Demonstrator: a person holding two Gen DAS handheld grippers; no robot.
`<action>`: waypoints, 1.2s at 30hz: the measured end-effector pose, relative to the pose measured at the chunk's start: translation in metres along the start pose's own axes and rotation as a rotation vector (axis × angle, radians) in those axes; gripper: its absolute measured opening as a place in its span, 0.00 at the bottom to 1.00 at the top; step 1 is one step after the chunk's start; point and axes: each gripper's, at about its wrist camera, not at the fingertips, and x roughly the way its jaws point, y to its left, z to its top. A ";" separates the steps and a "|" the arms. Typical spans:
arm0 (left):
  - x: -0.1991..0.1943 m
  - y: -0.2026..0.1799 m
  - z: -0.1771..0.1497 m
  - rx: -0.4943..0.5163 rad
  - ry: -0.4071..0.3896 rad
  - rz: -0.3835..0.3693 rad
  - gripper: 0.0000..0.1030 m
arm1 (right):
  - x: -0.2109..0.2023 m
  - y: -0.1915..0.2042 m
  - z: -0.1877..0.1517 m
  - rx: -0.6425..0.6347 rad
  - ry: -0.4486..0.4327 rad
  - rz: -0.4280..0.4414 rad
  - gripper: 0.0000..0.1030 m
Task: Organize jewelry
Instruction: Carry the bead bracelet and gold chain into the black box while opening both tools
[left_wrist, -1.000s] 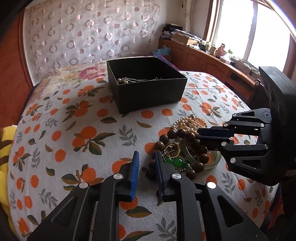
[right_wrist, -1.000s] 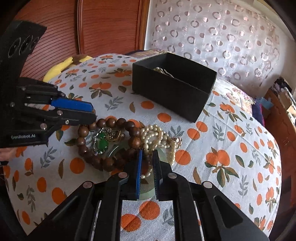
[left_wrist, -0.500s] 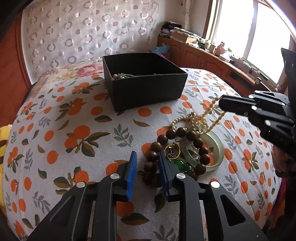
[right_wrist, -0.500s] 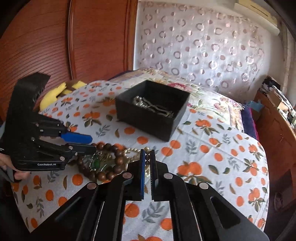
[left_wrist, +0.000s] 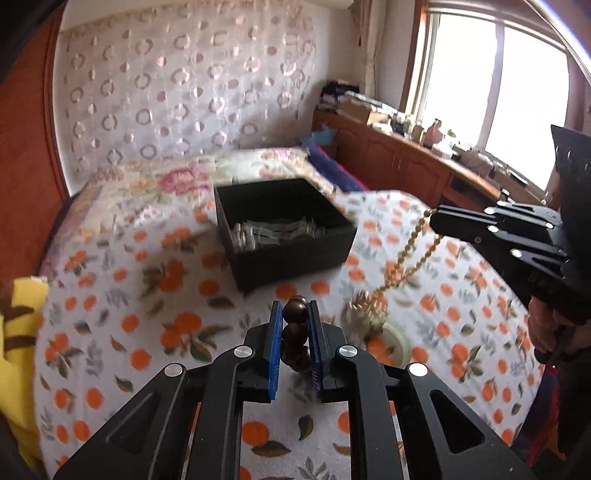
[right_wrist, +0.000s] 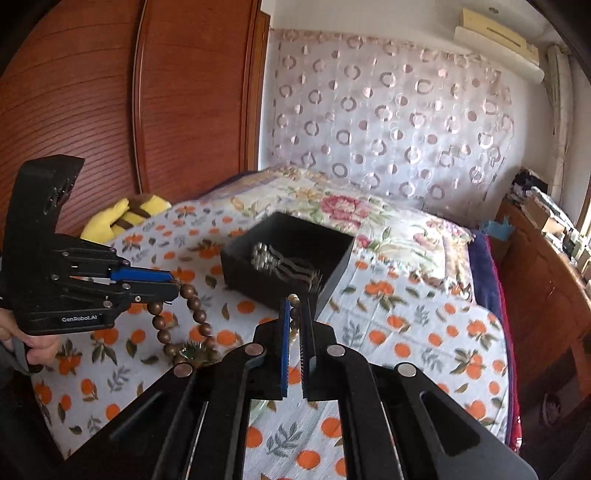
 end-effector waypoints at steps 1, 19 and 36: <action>-0.004 0.000 0.006 0.002 -0.014 -0.001 0.12 | -0.003 -0.001 0.003 -0.001 -0.009 -0.004 0.05; -0.036 0.006 0.055 0.031 -0.115 0.054 0.12 | -0.029 -0.010 0.065 -0.035 -0.124 -0.043 0.05; -0.032 0.012 0.086 0.039 -0.154 0.063 0.12 | -0.027 -0.016 0.122 -0.083 -0.193 -0.065 0.05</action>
